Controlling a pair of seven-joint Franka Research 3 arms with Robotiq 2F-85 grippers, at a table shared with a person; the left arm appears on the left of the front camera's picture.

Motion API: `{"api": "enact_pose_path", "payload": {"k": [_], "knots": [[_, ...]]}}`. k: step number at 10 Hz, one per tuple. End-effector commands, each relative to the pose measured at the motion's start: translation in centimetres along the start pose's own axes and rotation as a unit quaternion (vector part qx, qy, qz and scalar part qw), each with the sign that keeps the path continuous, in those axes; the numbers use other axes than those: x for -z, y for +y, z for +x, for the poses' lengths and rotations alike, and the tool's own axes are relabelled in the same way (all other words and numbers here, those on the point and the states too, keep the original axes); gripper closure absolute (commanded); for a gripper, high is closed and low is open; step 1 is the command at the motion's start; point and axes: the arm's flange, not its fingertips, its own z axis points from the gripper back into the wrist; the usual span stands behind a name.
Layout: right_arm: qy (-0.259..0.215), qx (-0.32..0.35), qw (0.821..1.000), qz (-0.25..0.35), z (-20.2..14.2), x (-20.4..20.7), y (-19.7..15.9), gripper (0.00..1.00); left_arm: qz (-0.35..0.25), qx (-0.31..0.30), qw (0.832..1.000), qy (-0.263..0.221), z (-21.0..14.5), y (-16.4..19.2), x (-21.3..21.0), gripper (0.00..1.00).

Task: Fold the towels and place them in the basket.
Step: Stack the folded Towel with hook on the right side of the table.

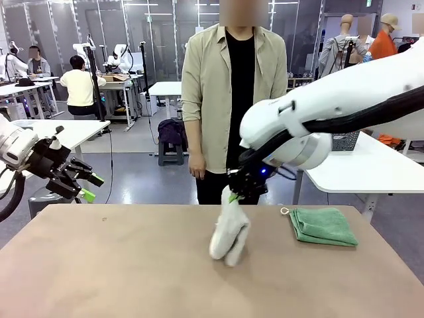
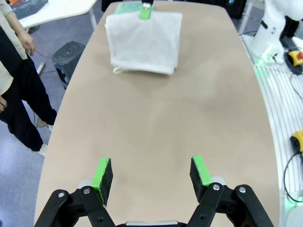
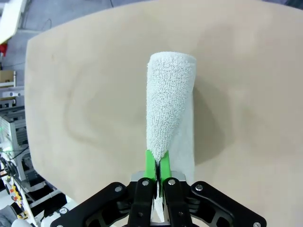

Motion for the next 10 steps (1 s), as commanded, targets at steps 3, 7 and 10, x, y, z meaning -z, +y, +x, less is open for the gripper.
{"api": "enact_pose_path", "payload": {"k": [3,7,10], "knots": [[-0.033,0.004,0.999,-0.006,-0.5,-6.8,-4.4,0.96,0.002,-0.004,1.0,0.002,0.2,0.0,0.0,0.16],[-0.031,-0.012,0.999,-0.027,2.3,-11.2,-10.6,0.96,0.002,-0.004,1.0,0.002,0.2,0.0,0.0,0.16],[-0.03,-0.018,0.999,-0.015,3.7,-13.8,-13.2,0.96,0.002,-0.004,1.0,0.002,0.2,0.0,0.0,0.16]]}}
